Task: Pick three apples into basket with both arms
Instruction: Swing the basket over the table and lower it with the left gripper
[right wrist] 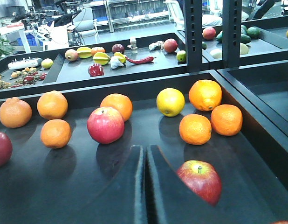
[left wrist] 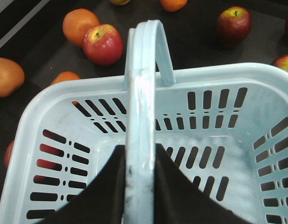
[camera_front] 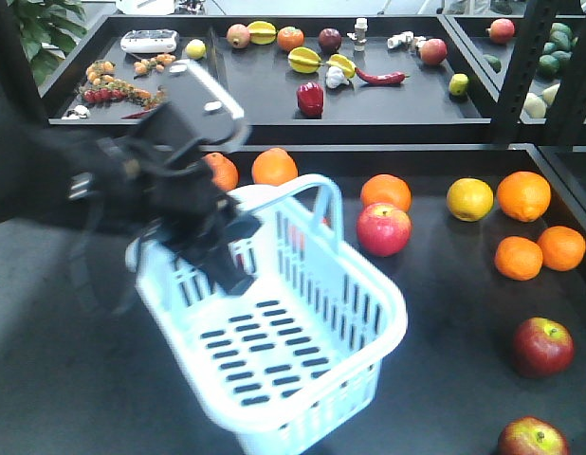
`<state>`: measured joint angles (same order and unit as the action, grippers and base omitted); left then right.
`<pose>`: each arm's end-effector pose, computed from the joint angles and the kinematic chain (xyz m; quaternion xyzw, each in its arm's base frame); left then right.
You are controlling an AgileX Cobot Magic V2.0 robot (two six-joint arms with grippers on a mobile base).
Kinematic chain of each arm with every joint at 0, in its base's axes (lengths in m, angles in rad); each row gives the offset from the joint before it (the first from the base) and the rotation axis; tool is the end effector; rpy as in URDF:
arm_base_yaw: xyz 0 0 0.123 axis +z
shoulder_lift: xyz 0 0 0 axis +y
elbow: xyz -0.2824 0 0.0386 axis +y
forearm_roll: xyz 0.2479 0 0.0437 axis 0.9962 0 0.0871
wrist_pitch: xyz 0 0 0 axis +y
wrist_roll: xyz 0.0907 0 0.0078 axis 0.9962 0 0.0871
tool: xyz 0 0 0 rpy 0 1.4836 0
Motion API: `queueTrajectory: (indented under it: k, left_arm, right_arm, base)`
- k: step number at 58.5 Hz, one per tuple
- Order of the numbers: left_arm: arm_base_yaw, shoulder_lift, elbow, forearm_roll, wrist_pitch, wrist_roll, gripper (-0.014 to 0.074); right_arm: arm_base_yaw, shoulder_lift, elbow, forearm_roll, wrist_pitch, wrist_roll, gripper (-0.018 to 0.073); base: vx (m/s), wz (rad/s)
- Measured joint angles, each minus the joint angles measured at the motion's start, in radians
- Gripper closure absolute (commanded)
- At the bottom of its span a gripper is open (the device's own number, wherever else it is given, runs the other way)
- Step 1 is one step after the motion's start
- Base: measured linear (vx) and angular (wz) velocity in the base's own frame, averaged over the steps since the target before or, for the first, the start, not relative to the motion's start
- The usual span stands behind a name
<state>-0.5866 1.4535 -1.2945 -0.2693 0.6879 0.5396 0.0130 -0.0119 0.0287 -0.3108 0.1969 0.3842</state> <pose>0.2605 -0.1916 0.3512 0.4339 0.8029 -0.1284 0.3880 0.0561 -0.0048 0.1870 0.0445 0.7459 0.0082 0.6645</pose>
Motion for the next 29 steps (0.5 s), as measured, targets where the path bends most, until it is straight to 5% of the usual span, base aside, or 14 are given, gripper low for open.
queueTrajectory:
  k: [19,29]
  left_arm:
    - [0.0,0.322,-0.25,-0.156,0.095,0.325,0.0602]
    - [0.0,0.42,-0.325,-0.203,0.113,0.405,0.0602]
  right_arm:
    - [0.0,0.0,0.0,0.0,0.0,0.0,0.0567]
    - [0.0,0.0,0.0,0.0,-0.001,0.0,0.0567]
  base:
    - [0.0,0.0]
    - [0.0,0.0]
